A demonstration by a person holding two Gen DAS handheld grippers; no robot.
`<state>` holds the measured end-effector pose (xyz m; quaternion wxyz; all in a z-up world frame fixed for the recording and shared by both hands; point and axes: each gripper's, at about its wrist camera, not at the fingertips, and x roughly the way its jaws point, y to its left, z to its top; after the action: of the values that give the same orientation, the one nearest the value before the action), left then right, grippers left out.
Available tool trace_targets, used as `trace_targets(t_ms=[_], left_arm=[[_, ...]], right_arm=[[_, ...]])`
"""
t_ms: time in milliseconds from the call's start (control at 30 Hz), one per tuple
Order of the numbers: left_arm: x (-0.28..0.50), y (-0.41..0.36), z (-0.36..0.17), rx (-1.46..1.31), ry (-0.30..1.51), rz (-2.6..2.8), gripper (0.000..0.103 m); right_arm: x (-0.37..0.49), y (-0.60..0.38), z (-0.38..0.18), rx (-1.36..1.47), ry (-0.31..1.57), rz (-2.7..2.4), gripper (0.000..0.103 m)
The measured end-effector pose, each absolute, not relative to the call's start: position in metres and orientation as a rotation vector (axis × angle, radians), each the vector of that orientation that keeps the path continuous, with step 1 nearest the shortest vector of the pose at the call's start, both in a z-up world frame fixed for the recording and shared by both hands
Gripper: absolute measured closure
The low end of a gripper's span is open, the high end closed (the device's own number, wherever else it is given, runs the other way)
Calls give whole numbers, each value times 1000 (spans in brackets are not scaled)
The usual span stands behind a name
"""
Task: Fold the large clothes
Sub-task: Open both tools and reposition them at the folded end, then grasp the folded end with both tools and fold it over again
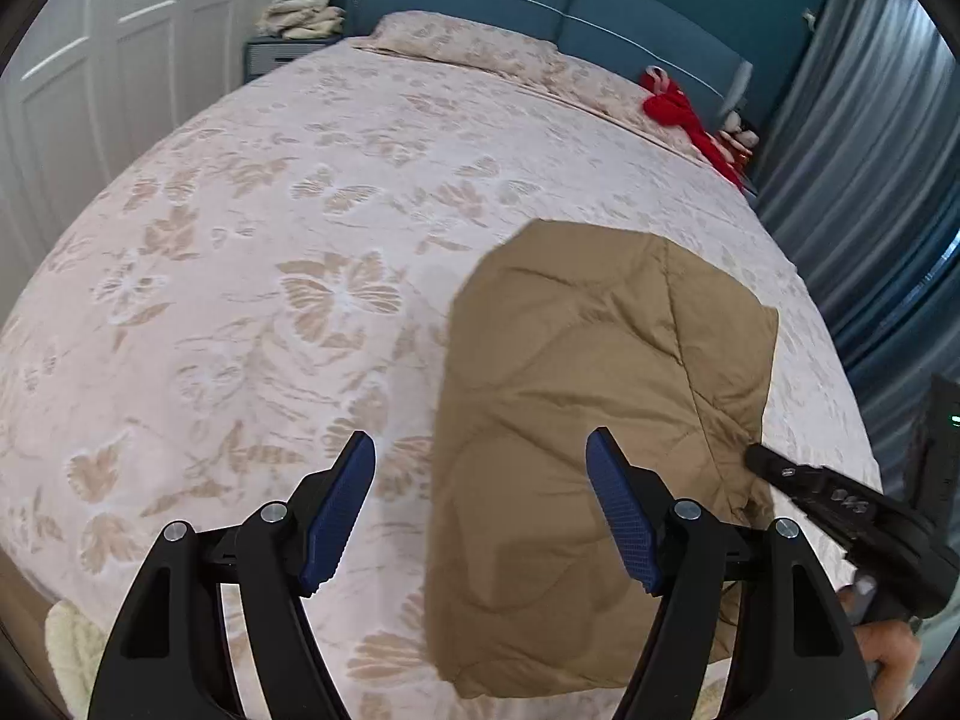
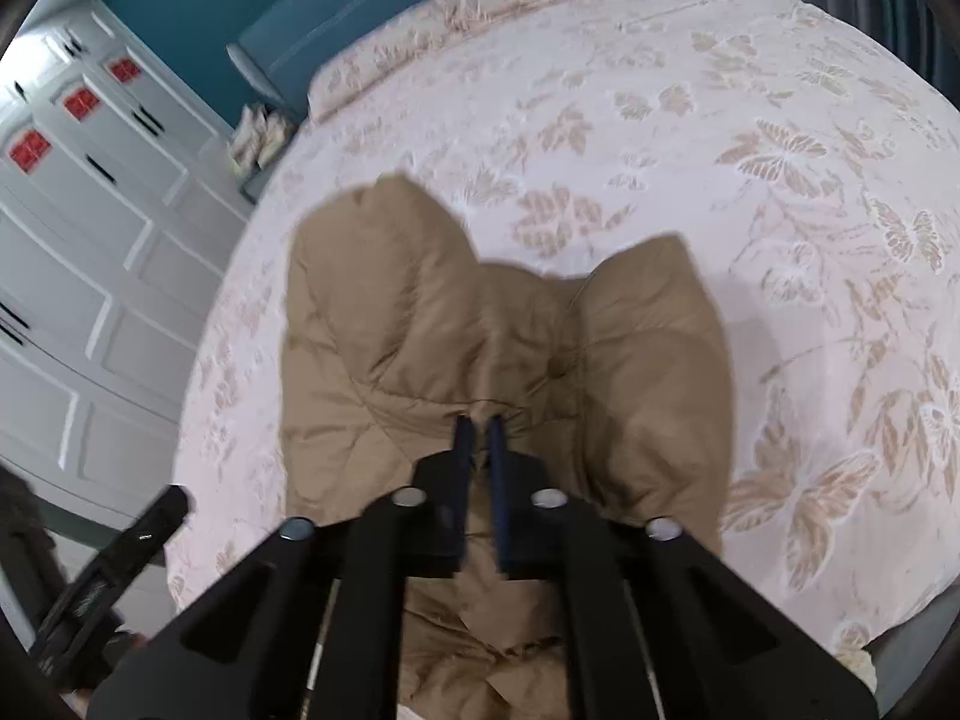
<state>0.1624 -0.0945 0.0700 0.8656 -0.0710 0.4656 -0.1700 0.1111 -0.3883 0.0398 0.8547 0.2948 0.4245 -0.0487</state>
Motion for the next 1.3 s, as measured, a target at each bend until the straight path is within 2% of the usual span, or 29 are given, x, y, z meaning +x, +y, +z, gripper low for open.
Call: trace_targets(t_ms=[133,200,267,333,367,500,533,567,600,633,800,1067,1300], left_arm=[[160,-123,61,-106,981,-411,33],[162,-139,54,-85,998,-423,33],[163,-148,51,-90,994,-416,33],[164,-151,51,-91,987,-403,33],[164,-151,52,-91,983,-396,33],[169,-145,51,-86,984,-366,33],[171,-141,50,-90,986,-356,33],[172,-138,50,-90,988,-349,33],[174,-136,50,-92,988,-346,33],[175,-134,52,-93,986,-347,33],[177,-138,51,-95,989,-371,33],[172,-185,7,-46,1092,-403,33],[167,-213,-13,54,1043,-361,28]], right_arm=[[82,-407,50,447,854,-274,103],[73,-419,45,497,871,-262,103],[69,-419,53,560,848,-201,92],[77,-411,60,574,837,-140,32],[83,-405,63,576,820,-107,28],[124,-380,47,521,887,-79,31],[132,-376,40,531,908,-68,41],[139,-374,28,551,941,-54,75],[140,-377,25,557,948,-61,87],[136,-379,26,578,926,-50,92],[100,-394,42,471,869,-167,93],[100,-408,-19,386,991,-284,89],[109,-417,-53,395,1002,-296,87]])
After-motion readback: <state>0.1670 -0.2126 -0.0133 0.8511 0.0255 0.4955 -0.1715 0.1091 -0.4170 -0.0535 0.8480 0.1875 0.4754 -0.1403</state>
